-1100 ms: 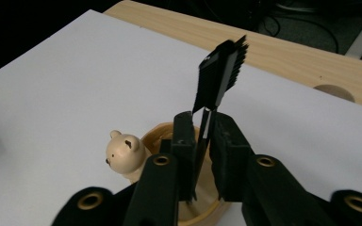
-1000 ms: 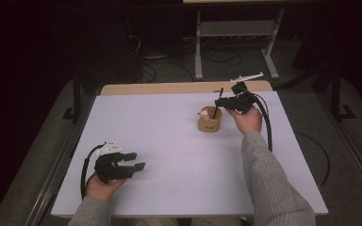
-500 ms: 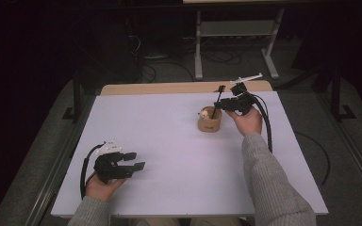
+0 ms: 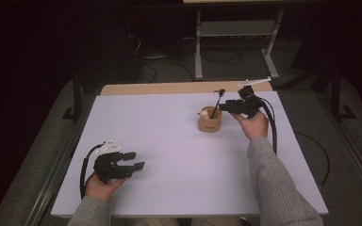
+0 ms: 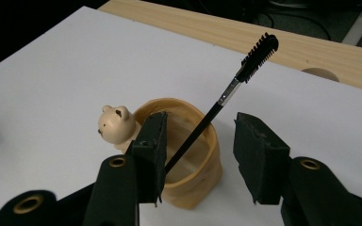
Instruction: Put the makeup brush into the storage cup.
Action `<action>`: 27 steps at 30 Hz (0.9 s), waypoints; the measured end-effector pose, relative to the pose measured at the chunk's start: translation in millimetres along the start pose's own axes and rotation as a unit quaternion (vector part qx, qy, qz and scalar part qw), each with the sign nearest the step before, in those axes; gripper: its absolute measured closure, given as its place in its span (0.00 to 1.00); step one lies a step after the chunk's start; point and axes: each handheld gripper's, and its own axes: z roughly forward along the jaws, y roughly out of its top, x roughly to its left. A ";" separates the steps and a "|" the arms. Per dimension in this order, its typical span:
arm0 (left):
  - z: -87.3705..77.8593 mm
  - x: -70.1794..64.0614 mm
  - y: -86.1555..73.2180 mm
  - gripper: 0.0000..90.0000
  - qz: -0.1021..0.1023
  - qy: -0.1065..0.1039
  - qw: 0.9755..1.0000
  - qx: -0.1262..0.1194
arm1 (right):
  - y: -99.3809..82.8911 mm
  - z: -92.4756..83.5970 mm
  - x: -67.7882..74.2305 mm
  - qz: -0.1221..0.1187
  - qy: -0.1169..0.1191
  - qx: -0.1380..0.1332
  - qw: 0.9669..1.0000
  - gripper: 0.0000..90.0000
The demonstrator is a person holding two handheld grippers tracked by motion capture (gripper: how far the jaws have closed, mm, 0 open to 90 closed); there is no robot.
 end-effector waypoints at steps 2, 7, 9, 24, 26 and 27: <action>0.4 -0.2 -0.1 0.47 -0.001 0.000 1.000 -0.001 | -2.0 -3.2 -0.2 -0.003 0.001 -0.002 1.000 0.58; -0.1 -0.6 0.7 0.46 -0.001 0.001 1.000 0.000 | -7.8 -7.6 -1.9 -0.004 0.006 -0.007 1.000 0.56; -0.5 -0.5 0.7 0.46 0.002 0.001 1.000 0.000 | -11.0 -9.8 -1.6 -0.006 0.005 -0.007 1.000 0.56; -0.1 -0.8 0.9 0.45 -0.005 0.001 1.000 -0.004 | -29.0 -26.6 2.6 -0.009 0.024 -0.018 0.999 0.51; -0.4 -0.9 1.0 0.45 -0.004 0.002 1.000 -0.004 | -31.1 -28.0 3.6 -0.007 0.028 -0.018 0.999 0.50; -0.7 -1.2 0.9 0.45 -0.004 0.002 1.000 -0.004 | -31.1 -28.0 3.6 -0.007 0.028 -0.018 0.999 0.50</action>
